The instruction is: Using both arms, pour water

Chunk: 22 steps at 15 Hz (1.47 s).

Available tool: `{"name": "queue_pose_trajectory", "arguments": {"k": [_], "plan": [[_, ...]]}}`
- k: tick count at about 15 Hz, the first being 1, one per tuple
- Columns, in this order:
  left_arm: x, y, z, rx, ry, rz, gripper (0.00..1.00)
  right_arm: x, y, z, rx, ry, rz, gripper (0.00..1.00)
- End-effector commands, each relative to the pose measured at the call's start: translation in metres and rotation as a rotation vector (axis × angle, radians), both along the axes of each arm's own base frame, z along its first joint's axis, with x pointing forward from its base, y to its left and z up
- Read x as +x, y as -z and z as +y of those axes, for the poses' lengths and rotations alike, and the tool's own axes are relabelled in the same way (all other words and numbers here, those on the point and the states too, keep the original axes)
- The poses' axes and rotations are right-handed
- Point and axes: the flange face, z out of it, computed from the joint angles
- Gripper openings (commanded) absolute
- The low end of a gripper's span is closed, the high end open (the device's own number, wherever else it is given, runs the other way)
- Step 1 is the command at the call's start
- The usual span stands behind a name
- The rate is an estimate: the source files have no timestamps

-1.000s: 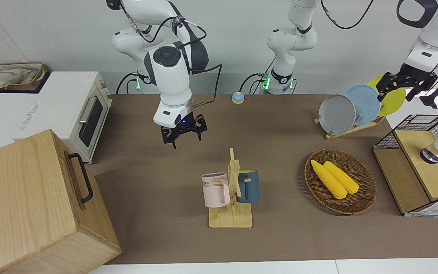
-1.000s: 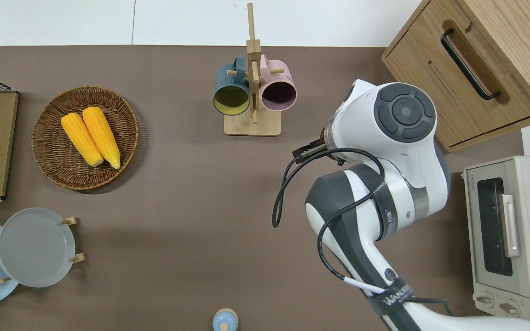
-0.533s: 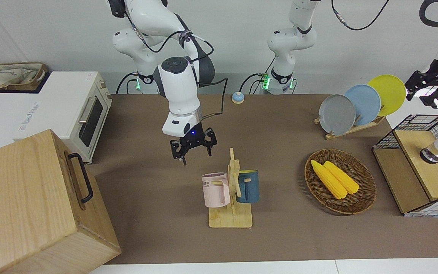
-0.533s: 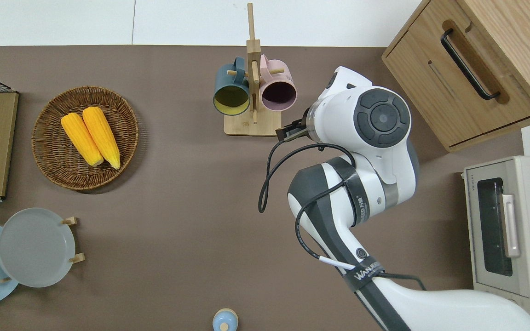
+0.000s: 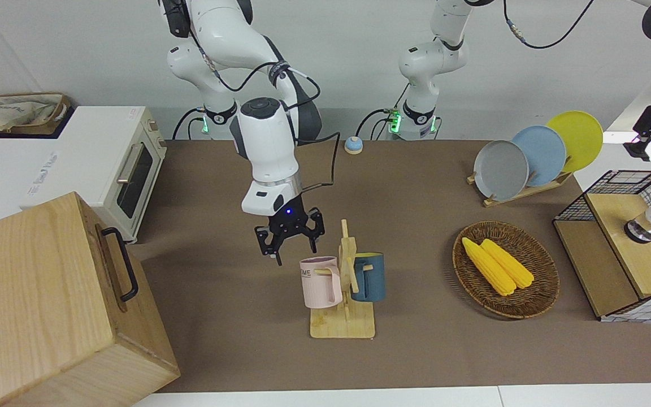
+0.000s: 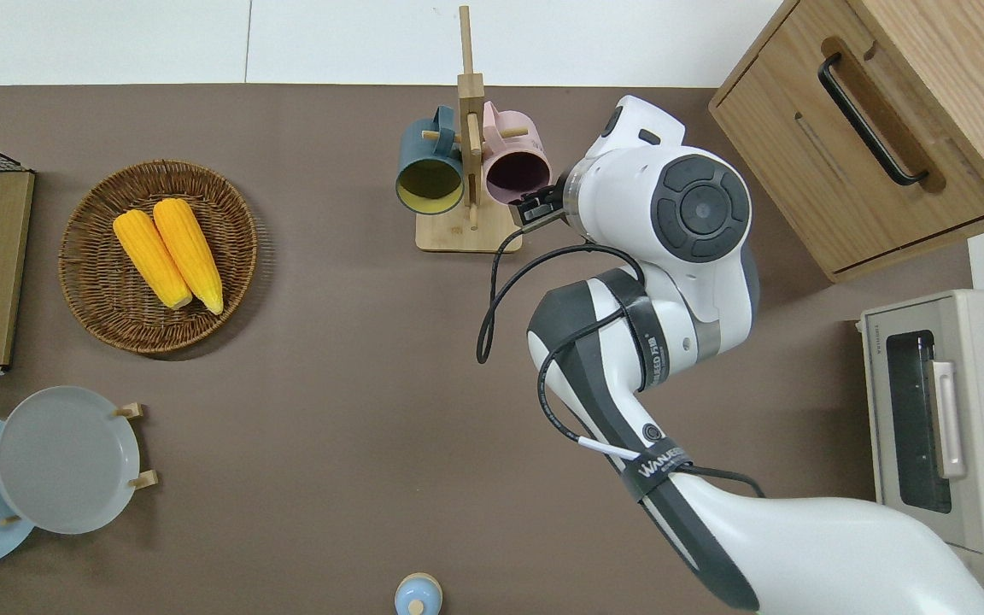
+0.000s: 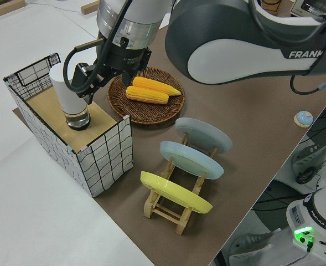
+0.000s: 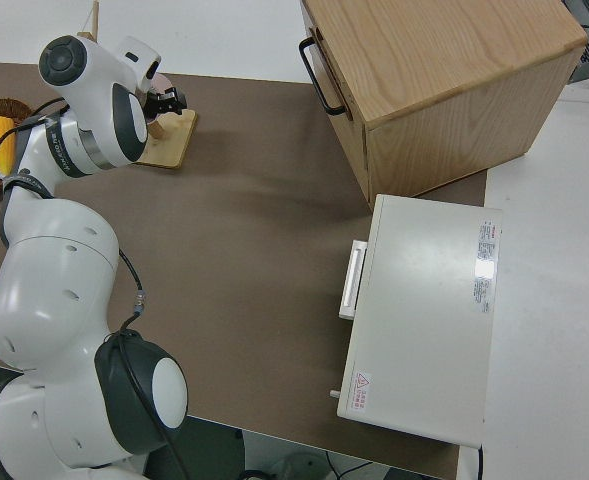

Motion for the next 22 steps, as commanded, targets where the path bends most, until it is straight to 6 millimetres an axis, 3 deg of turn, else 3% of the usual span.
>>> {"name": "queue_pose_trajectory", "arguments": {"k": [1, 5, 10, 13, 15, 19, 22], "plan": [[-0.001, 0.020, 0.025, -0.041, -0.019, -0.097, 1.00, 0.012, 0.000, -0.002, 0.000, -0.014, -0.025, 0.847], [0.005, 0.055, 0.027, -0.084, -0.090, -0.220, 1.00, 0.017, -0.003, -0.004, 0.004, -0.031, -0.069, 0.808], [0.023, 0.077, 0.025, -0.152, -0.135, -0.325, 1.00, 0.021, 0.000, -0.003, -0.004, -0.048, -0.077, 0.559], [0.032, 0.096, 0.030, -0.164, -0.109, -0.383, 1.00, 0.024, 0.000, 0.001, -0.005, -0.053, -0.085, 0.544], [0.040, 0.112, 0.032, -0.178, -0.089, -0.406, 1.00, 0.024, 0.000, 0.002, -0.004, -0.055, -0.085, 0.467], [0.051, 0.116, 0.030, -0.159, -0.087, -0.429, 1.00, 0.024, -0.002, 0.005, -0.003, -0.058, -0.090, 0.272], [0.055, 0.122, 0.029, -0.149, -0.082, -0.426, 0.99, 0.024, -0.003, 0.006, -0.003, -0.062, -0.093, 0.222]]}}
